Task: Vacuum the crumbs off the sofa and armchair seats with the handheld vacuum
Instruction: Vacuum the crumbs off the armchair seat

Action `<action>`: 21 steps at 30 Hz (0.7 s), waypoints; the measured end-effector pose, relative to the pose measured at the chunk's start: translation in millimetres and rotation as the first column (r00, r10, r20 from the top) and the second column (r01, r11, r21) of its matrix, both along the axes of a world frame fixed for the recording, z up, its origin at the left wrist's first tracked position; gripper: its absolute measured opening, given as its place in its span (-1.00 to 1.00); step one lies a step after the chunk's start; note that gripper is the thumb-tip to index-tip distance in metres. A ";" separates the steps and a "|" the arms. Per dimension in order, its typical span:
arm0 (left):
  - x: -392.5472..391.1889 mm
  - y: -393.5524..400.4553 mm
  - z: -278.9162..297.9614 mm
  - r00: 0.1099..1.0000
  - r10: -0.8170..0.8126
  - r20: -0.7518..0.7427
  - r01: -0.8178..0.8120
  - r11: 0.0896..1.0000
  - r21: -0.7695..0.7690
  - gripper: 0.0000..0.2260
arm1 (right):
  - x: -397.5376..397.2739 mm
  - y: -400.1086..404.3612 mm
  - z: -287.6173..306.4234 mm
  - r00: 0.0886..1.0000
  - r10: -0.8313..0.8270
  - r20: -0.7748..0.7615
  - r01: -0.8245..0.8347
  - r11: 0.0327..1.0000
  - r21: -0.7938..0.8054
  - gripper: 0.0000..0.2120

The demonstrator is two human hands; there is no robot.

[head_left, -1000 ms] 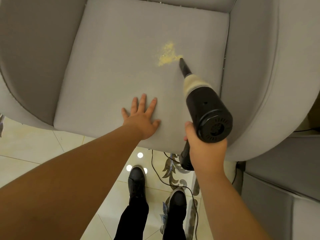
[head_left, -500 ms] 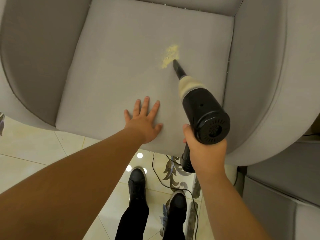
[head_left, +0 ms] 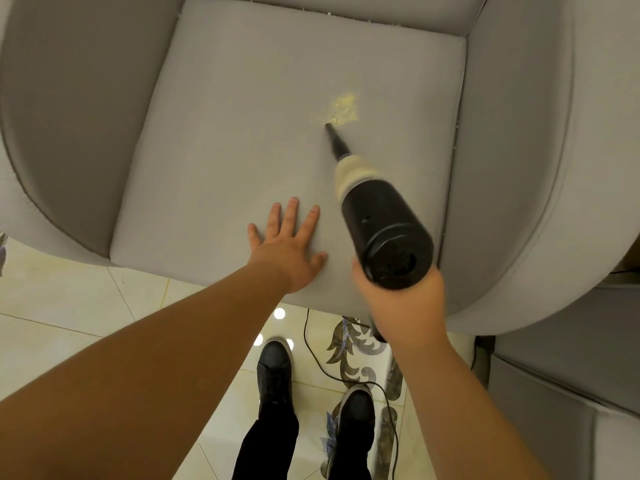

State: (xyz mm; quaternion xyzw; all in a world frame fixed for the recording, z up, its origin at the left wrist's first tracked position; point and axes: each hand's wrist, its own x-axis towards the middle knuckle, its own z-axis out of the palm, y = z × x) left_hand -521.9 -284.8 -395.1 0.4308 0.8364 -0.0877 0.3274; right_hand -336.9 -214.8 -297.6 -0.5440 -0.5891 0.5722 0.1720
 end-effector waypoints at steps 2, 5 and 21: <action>-0.9 -0.1 0.3 1.000 0.006 -0.006 -0.006 1.000 -0.006 -0.25 | -5.6 15.3 2.0 0.995 -0.098 0.005 0.098 0.995 0.024 -0.76; -0.6 -1.6 -0.2 1.000 0.011 -0.015 -0.012 1.000 -0.007 -0.26 | -13.0 37.2 2.5 0.983 -0.183 0.012 0.182 0.982 0.058 -0.72; 2.8 -3.9 -9.0 0.999 -0.002 -0.040 0.003 1.000 0.018 -0.23 | -7.2 19.6 1.3 0.998 -0.048 0.045 0.050 0.998 -0.044 -0.59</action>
